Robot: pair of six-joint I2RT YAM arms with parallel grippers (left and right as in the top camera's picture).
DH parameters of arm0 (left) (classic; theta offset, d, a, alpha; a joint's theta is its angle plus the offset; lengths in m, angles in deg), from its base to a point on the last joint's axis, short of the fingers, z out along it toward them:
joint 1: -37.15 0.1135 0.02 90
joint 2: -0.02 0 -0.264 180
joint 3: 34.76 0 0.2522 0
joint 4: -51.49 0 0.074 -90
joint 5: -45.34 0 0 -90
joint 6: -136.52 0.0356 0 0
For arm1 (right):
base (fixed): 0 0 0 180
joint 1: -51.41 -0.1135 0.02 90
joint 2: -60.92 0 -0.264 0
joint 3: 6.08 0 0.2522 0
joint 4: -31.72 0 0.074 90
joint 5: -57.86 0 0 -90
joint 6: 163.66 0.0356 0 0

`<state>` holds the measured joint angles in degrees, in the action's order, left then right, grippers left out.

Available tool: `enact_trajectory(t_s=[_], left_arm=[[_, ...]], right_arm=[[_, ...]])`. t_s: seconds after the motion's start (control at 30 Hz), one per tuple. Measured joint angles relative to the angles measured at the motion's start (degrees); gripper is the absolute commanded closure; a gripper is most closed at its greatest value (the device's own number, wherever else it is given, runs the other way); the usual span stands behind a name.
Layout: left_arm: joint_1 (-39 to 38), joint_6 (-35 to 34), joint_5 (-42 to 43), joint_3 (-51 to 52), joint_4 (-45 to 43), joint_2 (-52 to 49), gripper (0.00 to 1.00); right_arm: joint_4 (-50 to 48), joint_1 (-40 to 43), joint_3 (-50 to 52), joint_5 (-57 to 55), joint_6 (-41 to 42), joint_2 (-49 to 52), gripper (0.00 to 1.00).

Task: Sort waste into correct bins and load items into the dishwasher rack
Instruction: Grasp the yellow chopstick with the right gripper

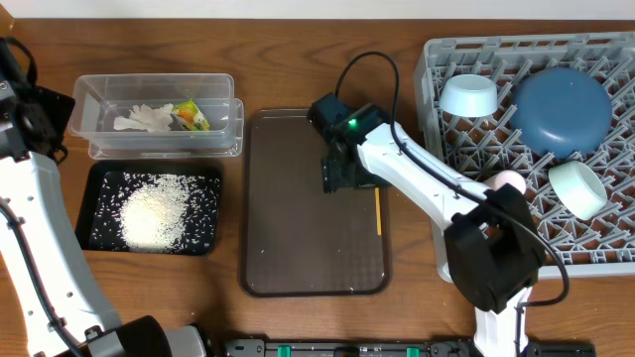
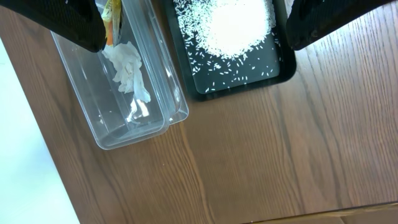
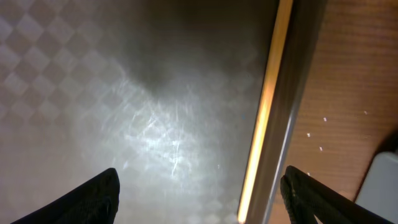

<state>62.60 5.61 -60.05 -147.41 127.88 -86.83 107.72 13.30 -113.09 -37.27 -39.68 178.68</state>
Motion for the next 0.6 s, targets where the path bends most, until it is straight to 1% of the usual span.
enact_trajectory(t_s=[0.2, 0.5, 0.6], left_arm=[[0.0, 0.0, 0.0, 0.0, 0.0, 0.0, 0.05], [0.0, 0.0, 0.0, 0.0, 0.0, 0.0, 0.05], [0.0, 0.0, 0.0, 0.0, 0.0, 0.0, 0.05]], right_arm=[[-1.8, 0.7, 0.0, -0.9, 0.2, 1.6, 0.15], [-3.5, 4.0, 0.0, -0.4, 0.2, 4.6, 0.21], [-4.4, 4.2, 0.0, 0.2, 0.2, 4.7, 0.21]])
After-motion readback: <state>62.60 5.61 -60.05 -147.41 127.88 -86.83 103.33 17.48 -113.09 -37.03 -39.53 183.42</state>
